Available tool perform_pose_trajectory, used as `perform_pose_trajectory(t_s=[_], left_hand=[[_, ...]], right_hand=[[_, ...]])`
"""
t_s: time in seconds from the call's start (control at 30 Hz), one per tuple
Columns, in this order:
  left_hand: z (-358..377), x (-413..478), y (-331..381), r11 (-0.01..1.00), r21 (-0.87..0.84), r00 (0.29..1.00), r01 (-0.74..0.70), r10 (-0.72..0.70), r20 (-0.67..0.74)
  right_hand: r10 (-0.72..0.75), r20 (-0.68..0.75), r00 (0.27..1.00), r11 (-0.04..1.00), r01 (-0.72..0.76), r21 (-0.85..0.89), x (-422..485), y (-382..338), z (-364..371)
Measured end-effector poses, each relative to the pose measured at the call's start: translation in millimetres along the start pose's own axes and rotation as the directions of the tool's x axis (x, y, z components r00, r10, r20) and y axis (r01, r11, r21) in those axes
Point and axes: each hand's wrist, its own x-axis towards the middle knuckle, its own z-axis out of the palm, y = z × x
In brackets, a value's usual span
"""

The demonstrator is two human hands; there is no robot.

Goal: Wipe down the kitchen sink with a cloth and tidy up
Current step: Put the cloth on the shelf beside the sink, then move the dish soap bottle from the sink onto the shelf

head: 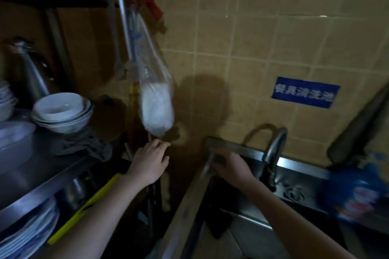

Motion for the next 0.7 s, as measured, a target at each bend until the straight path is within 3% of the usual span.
perform_pose_trajectory(t_s=[0.23, 0.7], left_hand=[[35.1, 29.9, 51.3, 0.99, -0.044, 0.988, -0.131, 0.134, 0.076], [117.3, 48.2, 163.3, 0.91, -0.188, 0.917, -0.37, 0.39, 0.081]], right_hand=[[0.096, -0.14, 0.986, 0.983, -0.116, -0.143, -50.8, 67.8, -35.2], [0.334, -0.278, 0.901, 0.909, -0.386, -0.159, -156.5, 159.6, -83.6]])
